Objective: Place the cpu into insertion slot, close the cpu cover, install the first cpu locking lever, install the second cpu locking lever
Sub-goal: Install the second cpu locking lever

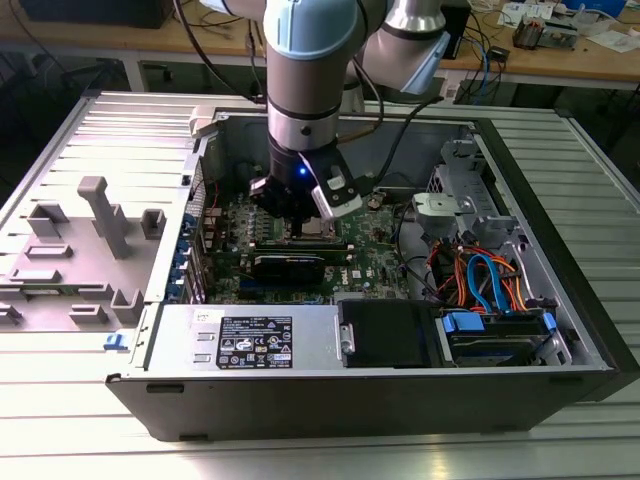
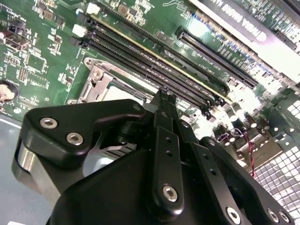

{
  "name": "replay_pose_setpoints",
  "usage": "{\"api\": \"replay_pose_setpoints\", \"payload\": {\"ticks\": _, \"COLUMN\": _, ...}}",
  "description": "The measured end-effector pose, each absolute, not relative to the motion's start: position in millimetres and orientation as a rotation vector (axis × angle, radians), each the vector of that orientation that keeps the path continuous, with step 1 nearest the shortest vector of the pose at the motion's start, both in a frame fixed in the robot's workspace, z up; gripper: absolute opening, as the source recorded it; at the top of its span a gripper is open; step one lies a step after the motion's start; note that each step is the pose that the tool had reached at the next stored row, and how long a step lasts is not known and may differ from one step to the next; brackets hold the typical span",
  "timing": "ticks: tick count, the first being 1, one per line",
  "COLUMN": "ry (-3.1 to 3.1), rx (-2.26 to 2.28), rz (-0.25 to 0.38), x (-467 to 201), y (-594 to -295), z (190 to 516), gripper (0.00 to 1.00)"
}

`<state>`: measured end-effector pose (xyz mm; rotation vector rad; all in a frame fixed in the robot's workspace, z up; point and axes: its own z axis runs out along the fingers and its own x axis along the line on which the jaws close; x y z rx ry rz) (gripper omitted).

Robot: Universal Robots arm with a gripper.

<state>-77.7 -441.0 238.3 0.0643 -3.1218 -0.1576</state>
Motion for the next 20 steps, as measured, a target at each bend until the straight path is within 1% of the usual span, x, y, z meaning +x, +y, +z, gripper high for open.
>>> {"api": "replay_pose_setpoints", "payload": {"ticks": 4, "ry": -3.119, "rx": 0.071, "rz": -0.217, "x": -82, "y": -445, "z": 237, "gripper": 0.11}}
{"api": "replay_pose_setpoints", "payload": {"ticks": 9, "ry": -3.116, "rx": 0.076, "rz": -0.261, "x": -88, "y": -447, "z": 234, "gripper": 0.11}}
{"api": "replay_pose_setpoints", "payload": {"ticks": 20, "ry": -3.113, "rx": 0.090, "rz": -0.286, "x": -93, "y": -447, "z": 221, "gripper": 0.11}}
